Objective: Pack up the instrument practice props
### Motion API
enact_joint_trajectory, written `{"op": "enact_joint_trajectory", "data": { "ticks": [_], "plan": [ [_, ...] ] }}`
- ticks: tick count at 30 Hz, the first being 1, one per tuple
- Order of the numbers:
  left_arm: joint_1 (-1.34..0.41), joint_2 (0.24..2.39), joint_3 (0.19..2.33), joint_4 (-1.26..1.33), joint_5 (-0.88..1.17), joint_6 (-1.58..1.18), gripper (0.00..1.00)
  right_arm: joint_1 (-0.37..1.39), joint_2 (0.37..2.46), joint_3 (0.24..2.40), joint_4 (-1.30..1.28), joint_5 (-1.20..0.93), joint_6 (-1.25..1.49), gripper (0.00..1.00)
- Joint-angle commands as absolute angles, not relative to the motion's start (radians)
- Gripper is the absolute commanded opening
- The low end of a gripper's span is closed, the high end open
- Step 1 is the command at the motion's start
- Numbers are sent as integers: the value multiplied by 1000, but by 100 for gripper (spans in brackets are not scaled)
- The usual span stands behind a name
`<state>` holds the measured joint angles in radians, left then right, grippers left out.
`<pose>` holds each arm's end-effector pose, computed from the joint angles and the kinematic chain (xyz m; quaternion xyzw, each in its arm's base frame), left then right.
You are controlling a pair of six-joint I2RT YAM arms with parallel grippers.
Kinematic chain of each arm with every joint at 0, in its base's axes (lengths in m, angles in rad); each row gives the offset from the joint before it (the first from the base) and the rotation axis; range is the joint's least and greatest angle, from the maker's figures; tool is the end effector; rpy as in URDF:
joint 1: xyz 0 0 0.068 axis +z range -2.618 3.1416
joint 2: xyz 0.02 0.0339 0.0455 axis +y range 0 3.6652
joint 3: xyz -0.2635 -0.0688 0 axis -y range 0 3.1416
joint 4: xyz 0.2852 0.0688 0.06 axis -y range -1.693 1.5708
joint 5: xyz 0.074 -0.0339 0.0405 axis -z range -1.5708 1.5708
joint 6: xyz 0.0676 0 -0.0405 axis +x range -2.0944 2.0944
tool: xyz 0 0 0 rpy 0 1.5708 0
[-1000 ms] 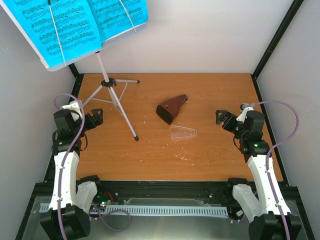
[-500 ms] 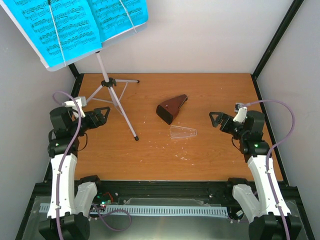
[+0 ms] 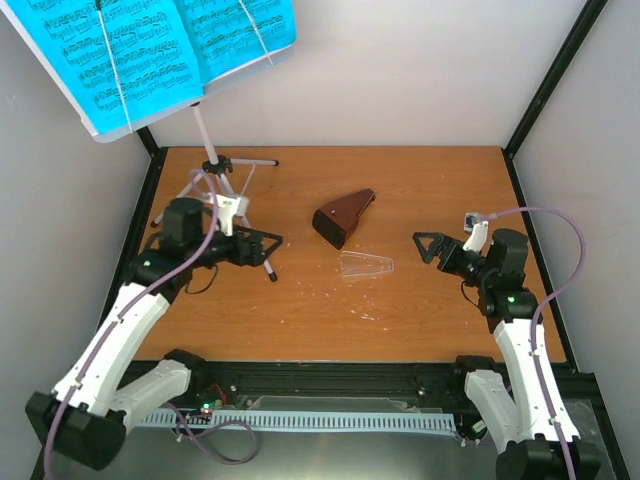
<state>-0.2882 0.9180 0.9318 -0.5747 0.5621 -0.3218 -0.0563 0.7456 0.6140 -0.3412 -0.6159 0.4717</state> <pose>0.2346 -0.1071 0.3170 0.1200 0.8430 -0.3711 0.3704 0.2339 0.0259 0.2555 0.0594 0.8260 0.3556 0.4333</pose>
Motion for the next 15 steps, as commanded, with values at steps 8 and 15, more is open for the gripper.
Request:
{"op": "enact_joint_trajectory", "data": {
  "ticks": [8,15],
  "plan": [
    [-684,1405,1270,-539,261,-276,98,-58,751,591,-341,-670,449,100],
    [-682,1780,1633,-653,161,-163,99,-58,772,606,-336,-687,434,100]
  ]
}}
